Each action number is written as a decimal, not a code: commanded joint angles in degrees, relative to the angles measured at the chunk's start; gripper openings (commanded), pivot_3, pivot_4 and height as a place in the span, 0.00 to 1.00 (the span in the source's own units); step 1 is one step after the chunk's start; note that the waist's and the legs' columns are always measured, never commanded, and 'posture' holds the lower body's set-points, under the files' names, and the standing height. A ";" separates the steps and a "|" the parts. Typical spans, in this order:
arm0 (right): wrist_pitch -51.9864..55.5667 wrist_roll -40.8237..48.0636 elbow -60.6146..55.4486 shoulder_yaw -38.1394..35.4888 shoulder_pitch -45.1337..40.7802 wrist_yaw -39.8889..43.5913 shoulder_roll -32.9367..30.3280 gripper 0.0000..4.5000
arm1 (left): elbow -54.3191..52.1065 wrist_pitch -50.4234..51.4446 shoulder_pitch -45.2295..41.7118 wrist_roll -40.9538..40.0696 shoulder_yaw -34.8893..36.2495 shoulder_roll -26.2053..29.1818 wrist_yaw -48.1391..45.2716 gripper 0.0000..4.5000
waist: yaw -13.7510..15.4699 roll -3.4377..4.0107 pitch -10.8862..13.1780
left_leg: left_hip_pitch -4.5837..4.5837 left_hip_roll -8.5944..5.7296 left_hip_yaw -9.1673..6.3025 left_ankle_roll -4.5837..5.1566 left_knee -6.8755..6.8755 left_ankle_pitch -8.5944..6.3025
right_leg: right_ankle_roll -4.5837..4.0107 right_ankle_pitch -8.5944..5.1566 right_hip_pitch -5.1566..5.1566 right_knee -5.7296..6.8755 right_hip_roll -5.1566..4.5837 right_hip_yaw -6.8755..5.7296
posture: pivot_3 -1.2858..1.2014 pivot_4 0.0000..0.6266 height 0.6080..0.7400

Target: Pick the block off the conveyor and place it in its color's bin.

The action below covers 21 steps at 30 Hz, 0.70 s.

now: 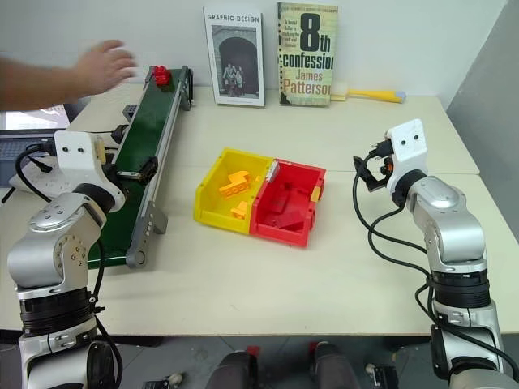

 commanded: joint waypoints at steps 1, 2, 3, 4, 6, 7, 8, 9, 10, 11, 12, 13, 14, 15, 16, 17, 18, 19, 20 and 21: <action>-0.96 -0.15 -0.89 -0.90 -1.01 0.35 -0.30 1.00 | -2.40 0.18 0.38 -0.03 2.03 0.79 1.27 0.99 | -0.01 0.00 0.00 | 0.00 0.00 0.00 0.00 0.00 0.00 | 0.00 0.00 0.00 0.00 0.00 0.00 | 0.52 0.24 1.00; -0.91 -0.18 -0.94 -0.93 -1.02 0.41 -0.33 1.00 | -2.41 -0.08 0.40 -0.12 2.40 0.51 1.57 0.99 | -0.01 0.00 0.00 | 0.00 0.00 0.00 0.00 0.00 0.00 | 0.00 0.00 0.00 0.01 0.00 0.00 | 0.52 0.24 1.00; -0.86 -0.20 -0.97 -0.95 -1.04 0.47 -0.36 1.00 | -2.47 -0.17 0.33 -0.24 2.91 0.20 2.08 0.99 | -0.01 0.00 0.00 | 0.00 0.00 0.00 0.00 0.00 0.00 | 0.00 0.00 0.00 0.01 0.00 0.00 | 0.52 0.24 1.00; -0.84 -0.23 -0.97 -0.97 -1.06 0.52 -0.39 1.00 | -2.56 -0.42 0.30 -0.38 3.28 -0.03 2.33 0.99 | 0.00 0.00 0.00 | 0.00 0.00 -0.01 0.00 0.00 0.00 | 0.00 0.00 0.00 0.01 0.00 0.00 | 0.52 0.24 1.00; -0.74 -0.24 -1.02 -1.02 -1.10 0.56 -0.39 1.00 | -2.79 -0.59 0.63 -0.24 3.54 -0.25 3.05 0.99 | -0.01 0.00 0.00 | 0.00 0.00 -0.01 0.00 0.00 0.00 | 0.00 0.00 0.00 0.01 0.00 0.00 | 0.52 0.24 1.00; -0.70 -0.25 -1.07 -1.00 -1.10 0.56 -0.35 1.00 | -2.91 -0.74 0.99 -0.06 3.63 -0.44 3.49 0.99 | -0.01 0.00 0.00 | 0.00 0.00 -0.01 0.00 0.00 0.00 | 0.00 0.00 0.00 0.01 0.00 0.00 | 0.52 0.24 1.00; -0.65 -0.25 -1.16 -0.97 -1.08 0.55 -0.31 1.00 | -2.99 -0.83 1.33 0.15 3.72 -0.61 3.89 0.99 | -0.01 0.00 0.00 | 0.00 0.00 -0.01 0.00 0.00 0.00 | 0.00 0.00 0.00 0.01 0.00 0.00 | 0.52 0.24 1.00; -0.62 -0.23 -1.21 -0.93 -1.10 0.56 -0.26 1.00 | -2.96 -1.06 1.68 0.54 3.75 -0.72 4.35 0.99 | -0.01 0.00 0.00 | 0.01 0.00 0.00 0.00 0.00 0.00 | 0.00 0.00 0.00 0.00 0.00 0.01 | 0.52 0.24 1.00; -0.63 -0.21 -1.23 -0.85 -1.15 0.65 -0.24 1.00 | -2.89 -1.18 1.87 0.74 3.96 -1.00 5.02 0.99 | -0.01 0.00 0.00 | 0.01 0.00 0.00 0.00 0.00 0.00 | 0.00 0.00 0.00 0.00 0.00 0.01 | 0.52 0.24 1.00; -0.79 -0.04 -1.34 -0.75 -1.21 1.02 -0.28 1.00 | -2.78 -1.33 2.01 1.02 4.26 -1.22 5.78 0.99 | 0.00 0.00 0.00 | 0.00 0.00 0.00 0.00 0.00 0.00 | 0.00 0.00 0.00 0.00 0.00 0.01 | 0.52 0.24 1.00; -0.95 0.07 -1.29 -0.67 -1.32 1.30 -0.31 1.00 | -2.63 -1.46 2.02 1.18 4.41 -1.37 6.35 0.99 | 0.00 0.00 0.00 | 0.01 0.00 0.00 0.00 0.00 0.00 | 0.00 0.00 0.00 0.00 0.00 0.01 | 0.52 0.24 1.00; -1.00 0.85 -1.40 -0.95 -1.63 1.90 -0.09 1.00 | -2.40 -1.53 2.01 1.32 4.54 -1.47 6.83 0.99 | 0.00 0.00 0.00 | 0.00 0.00 -0.01 0.00 0.00 0.00 | 0.00 0.00 0.00 0.00 0.00 0.00 | 0.52 0.24 1.00; -0.76 2.44 -1.62 -1.55 -2.13 2.92 0.40 1.00 | -2.08 -1.63 1.94 1.44 4.56 -1.53 7.20 0.99 | 0.00 0.00 0.00 | -0.01 0.00 -0.02 0.00 0.00 0.00 | 0.00 0.00 0.00 0.01 0.00 0.00 | 0.52 0.24 1.00; -0.55 3.55 -1.76 -2.01 -2.47 3.62 0.76 1.00 | -1.87 -1.70 1.89 1.46 4.54 -1.55 7.45 0.99 | 0.00 0.00 0.00 | 0.00 0.00 -0.01 0.00 0.00 0.00 | 0.00 0.00 0.00 0.01 0.00 0.00 | 0.52 0.24 1.00; 0.04 6.36 -2.74 -2.27 -3.23 6.76 0.61 1.00 | -1.49 -1.78 1.73 1.46 4.39 -1.51 7.51 0.99 | -0.05 0.00 0.00 | 0.01 0.00 -0.01 0.00 0.00 0.00 | 0.00 0.00 0.00 0.01 0.00 0.01 | 0.52 0.24 1.00; 0.69 8.70 -3.41 -2.41 -3.93 9.32 0.40 1.00 | -1.05 -1.93 1.51 1.47 4.24 -1.44 7.53 0.99 | -0.08 0.00 0.00 | 0.01 0.00 -0.01 0.00 0.00 0.00 | 0.00 0.00 0.00 0.02 0.00 0.01 | 0.52 0.24 1.00; 1.71 11.15 -4.10 -2.40 -4.63 12.24 -0.18 1.00 | -0.65 -2.05 1.33 1.49 4.09 -1.41 7.52 0.99 | -0.09 0.00 0.00 | 0.02 0.00 0.00 0.00 0.00 0.00 | 0.00 0.00 0.00 0.02 0.00 0.01 | 0.52 0.24 1.00; 2.70 13.36 -4.67 -2.18 -5.27 15.07 -0.91 1.00 | -0.17 -2.15 1.09 1.49 3.97 -1.37 7.48 0.99 | -0.09 0.00 0.00 | 0.02 0.00 0.00 0.00 0.00 0.00 | 0.00 0.00 0.00 0.02 0.00 0.01 | 0.52 0.24 1.00; 3.55 15.09 -5.23 -1.82 -5.64 17.56 -1.75 1.00 | 0.16 -2.20 0.92 1.45 3.91 -1.38 7.43 0.99 | -0.07 0.00 0.00 | 0.02 0.00 -0.01 0.00 0.00 0.00 | 0.00 0.00 0.00 0.02 0.00 -0.01 | 0.52 0.24 1.00; 4.67 17.07 -5.92 -1.42 -5.98 20.35 -2.77 1.00 | 0.44 -2.30 0.79 1.46 3.86 -1.40 7.40 0.99 | -0.04 0.00 0.00 | 0.01 0.00 -0.03 0.00 0.00 0.00 | 0.00 0.00 0.01 0.02 0.00 -0.02 | 0.52 0.24 1.00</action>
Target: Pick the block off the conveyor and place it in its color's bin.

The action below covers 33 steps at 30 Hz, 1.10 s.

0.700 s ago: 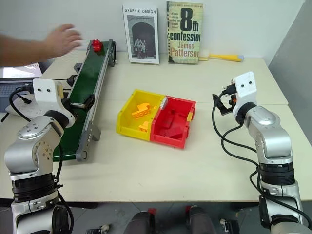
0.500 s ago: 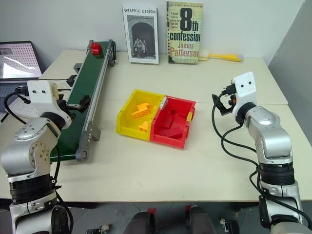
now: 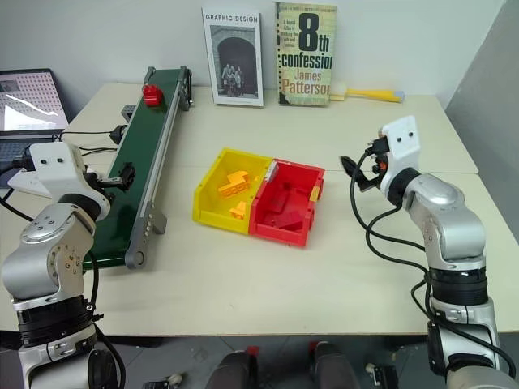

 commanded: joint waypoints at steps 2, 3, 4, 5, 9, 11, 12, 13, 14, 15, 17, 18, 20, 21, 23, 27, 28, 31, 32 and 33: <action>4.20 10.39 -5.62 0.04 -3.20 13.10 -4.81 1.00 | 0.92 -1.69 -1.69 0.23 0.41 0.42 0.24 0.99 | 0.05 0.00 0.00 | -0.01 0.00 -0.01 0.01 -0.01 0.00 | 0.00 0.00 0.01 -0.05 0.00 -0.01 | 0.52 0.24 1.00; 5.37 12.27 -6.17 0.04 -3.57 14.59 -5.25 1.00 | 1.16 -1.77 -1.79 0.22 0.38 0.45 0.18 0.99 | 0.06 0.00 0.00 | -0.01 0.00 -0.02 0.01 -0.01 -0.01 | 0.00 0.00 0.03 -0.08 -0.01 -0.03 | 0.52 0.24 1.00; 6.64 14.14 -6.68 -0.08 -4.05 15.70 -5.41 1.00 | 1.48 -1.89 -1.91 0.22 0.38 0.53 0.10 0.99 | 0.07 0.00 0.00 | -0.02 0.00 -0.03 0.01 -0.01 -0.01 | 0.00 0.00 0.03 -0.09 -0.01 -0.03 | 0.52 0.24 1.00; 7.79 15.82 -7.16 -0.13 -4.52 16.71 -5.59 1.00 | 1.79 -2.00 -2.03 0.24 0.37 0.60 0.06 0.99 | 0.06 0.00 0.00 | -0.02 0.00 -0.04 0.01 -0.01 -0.01 | 0.00 0.00 0.04 -0.09 -0.01 -0.05 | 0.52 0.24 1.00; 11.05 20.31 -9.03 0.87 -6.40 19.29 -6.11 1.00 | 3.38 -2.07 -2.66 0.47 0.14 1.14 -0.34 0.99 | 0.07 0.00 0.00 | 0.00 0.00 -0.05 0.01 0.00 -0.01 | 0.00 0.00 0.04 -0.06 0.00 -0.05 | 0.52 0.24 1.00; 11.59 21.20 -9.67 1.41 -6.95 19.49 -6.14 1.00 | 3.97 -2.03 -3.05 0.54 -0.13 1.23 -0.47 0.99 | 0.07 0.00 0.00 | 0.00 0.00 -0.04 0.01 0.00 -0.01 | 0.00 0.00 0.04 -0.07 0.00 -0.04 | 0.52 0.24 1.00; 11.49 21.24 -9.89 1.72 -7.09 19.51 -6.17 1.00 | 4.19 -1.91 -3.21 0.59 -0.34 1.25 -0.51 0.99 | 0.07 -0.01 0.00 | -0.01 0.00 -0.04 0.01 0.00 -0.01 | 0.00 0.00 0.04 -0.07 -0.01 -0.04 | 0.52 0.24 1.00; 11.48 21.29 -10.05 1.90 -7.19 19.39 -6.15 1.00 | 4.37 -1.78 -3.32 0.60 -0.47 1.27 -0.57 0.99 | 0.07 -0.01 0.00 | -0.02 0.00 -0.04 0.01 0.00 -0.01 | 0.00 0.00 0.04 -0.09 -0.01 -0.06 | 0.52 0.24 1.00; 11.53 21.38 -10.15 1.98 -7.25 19.21 -6.09 1.00 | 4.51 -1.65 -3.39 0.58 -0.59 1.27 -0.66 0.99 | 0.07 -0.01 0.00 | -0.02 0.00 -0.04 0.01 0.00 -0.01 | 0.00 0.00 0.04 -0.09 -0.01 -0.05 | 0.52 0.24 1.00; 11.59 21.51 -10.33 2.05 -7.25 19.07 -6.05 1.00 | 4.64 -1.55 -3.45 0.63 -0.70 1.28 -0.66 0.99 | 0.07 -0.01 0.00 | -0.02 0.00 -0.04 0.01 0.00 -0.01 | 0.00 0.00 0.03 -0.08 -0.01 -0.05 | 0.52 0.24 1.00; 11.60 21.64 -10.66 2.15 -7.21 18.90 -6.02 1.00 | 4.79 -1.44 -3.56 0.64 -0.77 1.32 -0.62 0.99 | 0.08 -0.01 0.00 | -0.02 0.00 -0.04 0.01 0.00 -0.01 | 0.00 0.00 0.03 -0.08 -0.01 -0.05 | 0.52 0.24 1.00; 11.64 21.74 -10.77 2.14 -7.18 18.84 -6.03 1.00 | 4.86 -1.37 -3.64 0.60 -0.76 1.33 -0.54 0.99 | 0.07 -0.01 0.00 | -0.02 0.00 -0.04 0.01 0.00 -0.01 | 0.00 0.00 0.03 -0.07 -0.01 -0.05 | 0.52 0.24 1.00; 11.53 21.83 -10.89 2.07 -7.10 18.58 -6.05 1.00 | 5.05 -1.26 -3.80 0.57 -0.78 1.39 -0.42 0.99 | 0.07 -0.01 0.00 | -0.02 0.01 -0.05 0.01 0.00 -0.01 | 0.00 0.00 0.03 -0.07 -0.01 -0.05 | 0.52 0.24 1.00; 11.28 21.65 -10.96 2.05 -7.04 18.37 -6.05 1.00 | 5.24 -1.22 -3.92 0.63 -0.81 1.47 -0.35 0.99 | 0.08 -0.01 0.00 | -0.02 0.01 -0.04 0.01 0.00 -0.01 | 0.00 0.00 0.03 -0.07 -0.01 -0.05 | 0.52 0.24 1.00; 10.91 21.39 -11.04 2.13 -6.88 18.14 -6.17 1.00 | 5.85 -1.12 -4.33 0.73 -0.77 1.51 -0.06 0.99 | 0.08 -0.01 0.00 | -0.02 0.01 -0.04 0.01 0.00 -0.01 | 0.00 0.00 0.03 -0.07 -0.01 -0.05 | 0.52 0.24 1.00; 10.82 21.51 -11.38 2.14 -6.71 17.99 -6.48 1.00 | 7.00 -1.00 -4.88 0.76 -0.80 1.39 0.23 0.99 | 0.08 -0.01 0.00 | -0.02 0.00 -0.04 0.01 0.00 -0.01 | 0.00 0.00 0.03 -0.07 -0.01 -0.05 | 0.52 0.24 1.00; 10.75 21.46 -11.48 2.16 -6.71 17.94 -6.60 1.00 | 7.06 -0.94 -4.90 0.79 -0.85 1.36 0.22 0.99 | 0.08 -0.01 0.00 | -0.02 0.00 -0.05 0.01 0.00 -0.01 | 0.00 0.00 0.03 -0.07 -0.01 -0.06 | 0.52 0.24 1.00; 10.71 21.37 -11.40 2.19 -7.13 17.46 -6.60 1.00 | 7.49 -0.74 -5.30 0.72 -0.77 1.16 0.37 0.99 | 0.08 -0.01 0.00 | -0.02 0.01 -0.04 0.01 0.00 -0.01 | 0.00 0.00 0.02 -0.07 -0.01 -0.05 | 0.52 0.24 1.00; 10.74 21.40 -11.39 2.20 -7.20 17.37 -6.60 1.00 | 7.65 -0.75 -5.43 0.73 -0.80 1.16 0.39 0.99 | 0.08 -0.01 0.00 | -0.02 0.01 -0.04 0.01 0.00 -0.01 | 0.00 0.00 0.02 -0.07 -0.01 -0.05 | 0.52 0.24 1.00; 10.83 21.57 -11.49 2.11 -7.17 17.35 -6.66 1.00 | 7.64 -0.71 -5.48 0.73 -0.81 1.13 0.44 0.99 | 0.08 -0.01 0.00 | -0.02 0.01 -0.04 0.01 0.00 -0.01 | 0.00 0.00 0.02 -0.07 -0.01 -0.05 | 0.52 0.24 1.00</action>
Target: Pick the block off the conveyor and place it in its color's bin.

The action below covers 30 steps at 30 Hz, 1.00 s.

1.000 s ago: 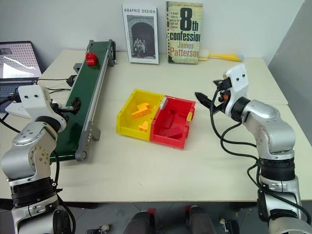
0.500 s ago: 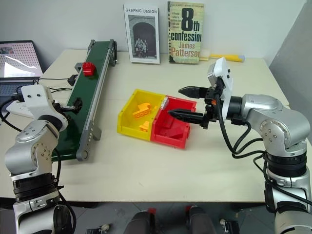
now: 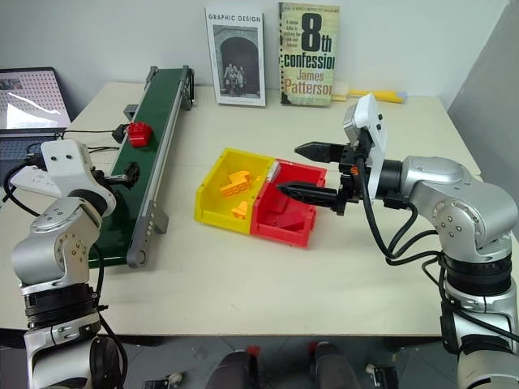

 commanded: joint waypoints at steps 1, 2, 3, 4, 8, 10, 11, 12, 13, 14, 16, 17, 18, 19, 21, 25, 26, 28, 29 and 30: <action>-0.86 0.75 -1.60 -0.76 -1.39 -0.32 -0.71 1.00 | -0.85 -0.12 -1.44 0.27 0.28 0.78 0.56 0.99 | 0.00 0.00 0.00 | 0.00 0.00 -0.01 0.00 0.00 0.00 | 0.00 0.00 0.00 0.00 0.00 0.00 | 0.52 0.24 1.00; -0.84 0.80 -1.64 -0.77 -1.41 -0.37 -0.71 1.00 | -0.86 -0.09 -1.45 0.30 0.27 0.78 0.60 0.99 | 0.00 0.00 0.00 | 0.00 0.00 0.00 0.00 0.00 0.00 | 0.00 0.00 0.00 0.00 0.00 0.00 | 0.52 0.24 1.00; -0.82 0.84 -1.65 -0.76 -1.44 -0.42 -0.68 1.00 | -0.86 -0.05 -1.46 0.33 0.27 0.78 0.63 0.99 | 0.00 0.00 0.00 | 0.00 0.00 0.00 0.00 0.00 0.00 | 0.00 0.00 0.00 0.00 0.00 0.00 | 0.52 0.24 1.00; -0.80 0.88 -1.74 -0.77 -1.39 -0.52 -0.65 1.00 | -1.00 0.00 -1.37 0.34 0.30 0.74 0.69 0.99 | 0.01 0.00 0.00 | 0.00 0.00 0.00 0.00 0.00 0.00 | 0.00 0.00 0.00 0.00 0.00 0.00 | 0.52 0.24 1.00; -0.78 1.01 -1.87 -0.69 -1.34 -0.87 -0.45 1.00 | -1.13 0.28 -1.27 0.46 0.21 0.85 0.83 0.99 | 0.00 0.00 0.00 | 0.00 0.00 0.00 0.00 0.00 0.00 | 0.00 0.00 0.00 0.00 0.00 0.00 | 0.52 0.24 1.00; -0.79 1.11 -1.98 -0.66 -1.33 -1.01 -0.42 1.00 | -1.20 0.40 -1.18 0.41 0.23 0.85 0.85 0.99 | 0.00 0.00 0.00 | 0.00 0.00 0.00 0.00 0.00 0.00 | 0.00 0.00 0.00 0.00 0.00 0.00 | 0.52 0.24 1.00; -0.73 1.20 -1.97 -0.65 -1.45 -1.16 -0.33 1.00 | -1.25 0.48 -1.11 0.40 0.24 0.87 0.87 0.99 | 0.00 0.00 0.00 | 0.00 0.00 0.00 0.00 0.00 0.00 | 0.00 0.00 0.00 0.00 0.00 0.00 | 0.52 0.24 1.00; -0.70 1.25 -1.95 -0.60 -1.60 -1.33 -0.25 1.00 | -1.33 0.65 -1.00 0.36 0.35 0.82 0.96 0.99 | 0.00 0.00 0.00 | 0.00 0.00 0.00 0.00 0.00 0.00 | 0.00 0.00 0.00 0.00 0.00 0.00 | 0.52 0.24 1.00; -0.76 1.28 -1.88 -0.54 -1.75 -1.46 -0.21 1.00 | -1.39 0.82 -0.96 0.29 0.47 0.74 1.08 0.99 | 0.01 0.00 0.00 | 0.00 0.00 0.00 0.00 0.00 0.00 | 0.00 0.00 0.00 0.00 0.00 0.00 | 0.52 0.24 1.00; -0.81 1.28 -1.71 -0.48 -1.91 -1.54 -0.20 1.00 | -1.36 1.05 -1.01 0.20 0.64 0.58 1.31 0.99 | 0.00 0.00 0.00 | 0.00 0.00 0.00 0.00 0.00 0.00 | 0.00 0.00 0.00 0.00 0.00 0.00 | 0.52 0.24 1.00; -0.88 1.30 -1.61 -0.44 -2.03 -1.60 -0.26 1.00 | -1.40 1.33 -1.02 0.06 0.78 0.46 1.52 0.99 | 0.00 0.00 0.00 | 0.00 0.00 0.00 0.00 0.00 0.00 | 0.00 0.00 0.00 0.00 0.00 0.00 | 0.52 0.24 1.00; -0.95 1.26 -1.47 -0.43 -2.08 -1.56 -0.28 1.00 | -1.39 1.65 -1.09 -0.12 0.84 0.36 1.65 0.99 | 0.00 0.00 0.00 | 0.00 0.00 0.00 0.00 0.00 0.00 | 0.00 0.00 0.00 0.00 0.00 0.00 | 0.52 0.24 1.00; -0.98 1.29 -1.34 -0.51 -2.09 -1.54 -0.29 1.00 | -1.45 2.25 -1.13 -0.33 0.96 0.22 1.87 0.99 | 0.00 0.00 0.00 | 0.00 0.00 -0.01 0.00 0.00 0.00 | 0.00 0.00 0.00 0.00 0.00 0.00 | 0.52 0.24 1.00; -1.06 1.23 -1.17 -0.56 -2.11 -1.55 -0.28 1.00 | -1.52 2.87 -1.18 -0.49 1.06 0.11 2.08 0.99 | 0.00 0.00 0.00 | 0.00 0.00 0.00 0.00 0.00 0.00 | 0.00 0.00 0.00 0.00 0.00 0.00 | 0.52 0.24 1.00; -1.25 1.08 -0.90 -0.65 -2.17 -1.61 -0.23 1.00 | -1.93 4.25 -1.07 -0.89 1.27 -0.10 2.35 0.95 | 0.00 0.00 0.00 | 0.00 0.00 0.00 0.00 0.00 0.00 | 0.00 0.00 0.00 0.00 0.00 0.00 | 0.52 0.24 1.00; -1.49 0.95 -0.47 -0.82 -2.35 -1.78 -0.09 1.00 | -3.66 6.60 -0.58 -1.28 1.02 0.02 2.33 0.82 | 0.00 0.00 0.00 | 0.00 0.00 -0.01 0.00 0.00 0.00 | 0.00 0.00 0.00 0.00 0.00 0.00 | 0.52 0.24 1.00; -1.58 0.88 -0.37 -0.82 -2.35 -1.77 -0.12 1.00 | -3.84 7.17 -0.61 -1.25 0.95 0.12 2.47 0.80 | 0.00 0.00 0.00 | -0.01 0.00 -0.01 0.00 0.00 0.00 | 0.00 0.00 0.00 0.00 0.00 -0.01 | 0.52 0.24 1.00; -2.08 0.43 -0.14 -0.80 -2.27 -1.81 -0.19 1.00 | -4.46 8.31 -0.71 -1.52 0.95 0.12 2.64 0.70 | 0.00 0.00 0.00 | 0.00 0.00 -0.01 0.00 0.00 0.00 | 0.00 0.00 0.00 -0.01 0.00 0.00 | 0.52 0.24 1.00; -2.42 0.14 0.02 -0.76 -2.20 -1.90 -0.19 1.00 | -4.86 8.79 -0.80 -1.61 0.92 0.08 2.72 0.66 | 0.00 0.00 0.00 | -0.01 0.00 -0.01 0.00 0.00 0.00 | 0.00 0.00 0.00 -0.01 0.00 0.00 | 0.52 0.24 1.00; -2.62 0.03 0.11 -0.74 -2.12 -1.93 -0.21 1.00 | -5.35 9.38 -1.05 -1.79 0.92 -0.03 2.82 0.61 | -0.01 0.00 0.00 | 0.00 0.00 -0.01 0.00 0.00 0.00 | 0.00 0.00 0.00 -0.01 0.00 0.00 | 0.52 0.24 1.00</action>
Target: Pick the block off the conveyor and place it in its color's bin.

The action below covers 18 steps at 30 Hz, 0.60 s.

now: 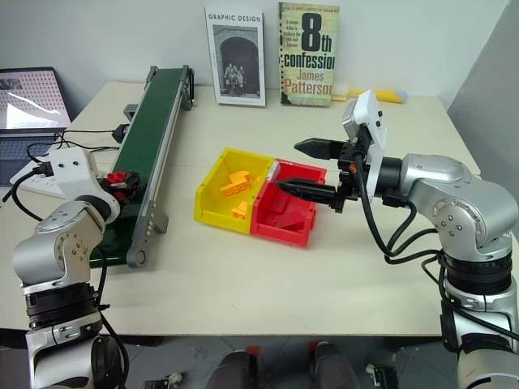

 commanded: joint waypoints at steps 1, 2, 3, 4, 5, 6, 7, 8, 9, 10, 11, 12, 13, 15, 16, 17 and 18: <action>-2.03 -0.43 -0.15 -0.94 -1.49 -0.44 -0.29 1.00 | -3.93 1.89 -1.20 -0.64 0.56 0.41 0.40 0.57 | 0.00 0.00 0.00 | 0.00 0.00 0.01 0.00 0.00 0.00 | 0.00 0.00 0.00 0.00 0.00 0.00 | 0.52 0.24 1.00; -2.05 -0.31 -0.25 -1.01 -1.38 -0.55 -0.33 1.00 | -4.38 2.50 -1.69 -0.86 0.58 0.48 0.39 0.54 | 0.00 0.00 0.00 | 0.00 0.00 0.01 0.00 0.00 0.00 | 0.00 0.00 0.00 0.00 0.00 0.00 | 0.52 0.24 1.00; -2.09 -0.25 -0.37 -1.07 -1.24 -0.62 -0.43 1.00 | -4.63 2.91 -2.24 -1.10 0.60 0.57 0.29 0.47 | 0.00 0.00 0.00 | 0.01 0.00 0.01 0.00 0.00 0.00 | 0.00 0.00 0.00 0.01 0.00 0.00 | 0.52 0.24 1.00; -2.16 -0.29 -0.52 -1.08 -1.10 -0.73 -0.55 1.00 | -4.74 3.09 -2.72 -1.24 0.58 0.73 0.12 0.44 | 0.00 0.00 0.00 | 0.00 0.00 0.00 0.00 0.00 0.00 | 0.00 0.00 0.00 0.01 0.00 0.00 | 0.52 0.24 1.00; -2.22 -0.30 -0.61 -1.06 -1.01 -0.82 -0.64 1.00 | -4.79 3.21 -3.03 -1.30 0.58 0.83 0.02 0.40 | 0.00 0.00 0.00 | 0.00 0.00 0.00 0.00 0.00 0.00 | 0.00 0.00 0.00 0.01 0.00 0.00 | 0.52 0.24 1.00; -2.28 -0.37 -0.70 -1.03 -0.91 -0.91 -0.76 1.00 | -4.69 3.24 -3.32 -1.39 0.48 0.94 -0.22 0.36 | 0.00 0.00 0.00 | 0.00 0.00 0.00 0.00 0.00 0.00 | 0.00 0.00 0.00 0.01 0.00 0.00 | 0.52 0.24 1.00; -2.34 -0.68 -0.97 -0.91 -0.68 -1.03 -1.10 1.00 | -4.35 3.25 -4.14 -1.54 0.37 1.08 -0.47 0.34 | 0.00 0.00 0.00 | -0.01 0.00 0.00 0.00 0.00 0.00 | 0.00 0.00 0.00 0.00 0.00 0.00 | 0.52 0.24 1.00; -2.37 -0.89 -1.18 -0.82 -0.52 -1.12 -1.34 1.00 | -4.12 3.29 -4.72 -1.66 0.32 1.18 -0.65 0.34 | 0.01 0.00 0.00 | -0.01 -0.01 0.00 0.00 0.00 0.00 | 0.00 0.00 0.00 -0.01 0.00 0.00 | 0.52 0.24 1.00; -2.55 -1.56 -1.54 -0.59 -0.31 -1.16 -1.98 1.00 | -3.62 3.26 -5.89 -1.96 0.08 1.25 -1.09 0.34 | 0.01 0.00 0.00 | -0.01 -0.01 0.00 0.00 0.00 0.00 | 0.00 0.00 0.00 -0.01 0.00 0.00 | 0.52 0.24 1.00; -2.69 -2.58 -1.92 -0.36 -0.08 -1.28 -3.10 1.00 | -3.08 3.17 -7.31 -2.37 -0.85 1.46 -2.26 0.34 | 0.02 0.00 0.00 | -0.01 -0.01 0.00 0.00 0.00 0.00 | 0.00 0.00 0.00 -0.01 0.00 0.00 | 0.52 0.24 1.00; -2.78 -3.29 -2.18 -0.20 0.07 -1.38 -3.84 1.00 | -2.72 3.11 -8.21 -2.61 -1.51 1.62 -3.15 0.34 | 0.07 0.00 0.00 | -0.02 -0.01 -0.01 0.00 0.00 0.00 | 0.00 0.00 0.00 -0.02 0.00 -0.01 | 0.52 0.24 1.00; -3.11 -4.65 -2.58 0.20 0.34 -1.31 -5.22 1.00 | -2.42 2.97 -9.15 -2.95 -2.92 2.01 -5.04 0.34 | 0.12 0.00 0.00 | -0.03 -0.02 -0.01 0.00 0.00 0.00 | 0.00 0.00 0.00 -0.01 0.00 -0.02 | 0.52 0.24 1.00; -3.11 -5.66 -2.97 0.38 0.77 -1.26 -6.75 1.00 | -2.50 2.89 -10.07 -3.53 -4.87 2.34 -7.63 0.34 | 0.21 0.00 0.00 | -0.03 -0.02 -0.01 -0.01 0.00 0.00 | 0.00 0.00 0.00 -0.02 0.00 -0.02 | 0.52 0.24 1.00; -2.41 -7.02 -4.36 0.42 2.17 -0.94 -10.27 1.00 | -3.30 3.16 -11.78 -5.24 -9.86 3.14 -14.31 0.34 | 0.40 0.00 0.00 | -0.04 -0.05 -0.02 -0.01 0.00 0.01 | 0.00 0.00 0.01 -0.05 -0.01 -0.03 | 0.52 0.24 1.00; -1.71 -6.82 -5.51 -0.09 3.30 -0.65 -11.96 1.00 | -3.50 2.91 -12.42 -6.08 -12.73 3.73 -18.38 0.34 | 0.50 0.00 0.00 | -0.05 -0.07 -0.02 -0.01 0.00 0.01 | 0.00 0.00 0.01 -0.07 -0.02 -0.04 | 0.52 0.24 1.00; -1.06 -6.37 -6.60 -0.64 4.27 -0.43 -13.22 1.00 | -3.57 2.65 -12.89 -6.70 -14.89 4.08 -21.44 0.34 | 0.53 0.00 0.00 | -0.05 -0.08 -0.01 -0.02 -0.01 0.01 | 0.00 0.00 0.01 -0.09 -0.03 -0.03 | 0.52 0.24 1.00; -0.23 -5.51 -8.07 -1.47 5.42 -0.20 -14.48 1.00 | -3.41 2.59 -13.63 -7.62 -17.09 4.05 -24.64 0.34 | 0.34 0.00 0.00 | -0.05 -0.08 0.00 -0.02 -0.02 0.01 | 0.00 0.00 0.01 -0.13 -0.03 -0.02 | 0.52 0.24 1.00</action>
